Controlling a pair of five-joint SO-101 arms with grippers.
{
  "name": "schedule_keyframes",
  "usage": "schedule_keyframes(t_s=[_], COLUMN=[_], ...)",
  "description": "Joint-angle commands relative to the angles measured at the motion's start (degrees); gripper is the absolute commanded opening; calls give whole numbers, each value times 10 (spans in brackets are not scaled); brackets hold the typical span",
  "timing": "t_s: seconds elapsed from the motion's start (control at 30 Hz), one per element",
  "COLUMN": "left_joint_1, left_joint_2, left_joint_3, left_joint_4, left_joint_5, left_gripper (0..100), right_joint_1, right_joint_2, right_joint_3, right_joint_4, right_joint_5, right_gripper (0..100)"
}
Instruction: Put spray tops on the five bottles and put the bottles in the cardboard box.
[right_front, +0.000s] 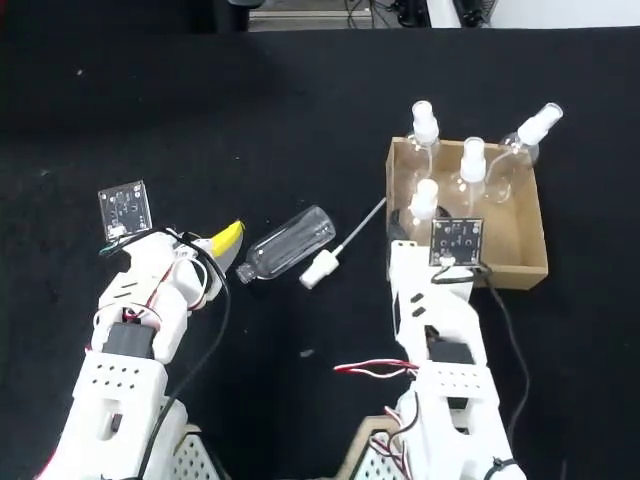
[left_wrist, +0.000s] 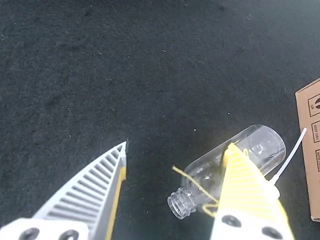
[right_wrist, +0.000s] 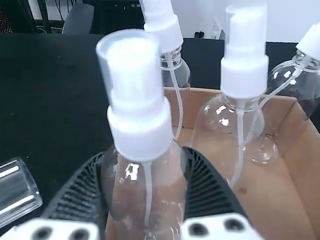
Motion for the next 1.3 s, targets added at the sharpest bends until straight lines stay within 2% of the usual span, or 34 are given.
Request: schedule_keyframes(t_s=[0.0, 0.6, 0.87, 1.27], left_joint_1=[-6, -6, -6, -6], left_joint_2=[-10, -10, -10, -10], left_joint_3=[-7, -7, -7, -7], left_joint_4=[-13, -13, -13, -13], left_joint_5=[-4, -4, -4, -4], left_gripper=[288, 288, 288, 288], right_joint_1=[-24, -30, -29, -30], right_joint_2=[6, 5, 2, 2], right_joint_3=[0, 0, 0, -1], right_joint_4=[4, 13, 35, 34], right_joint_5=[4, 10, 31, 31], right_gripper=[12, 13, 146, 154])
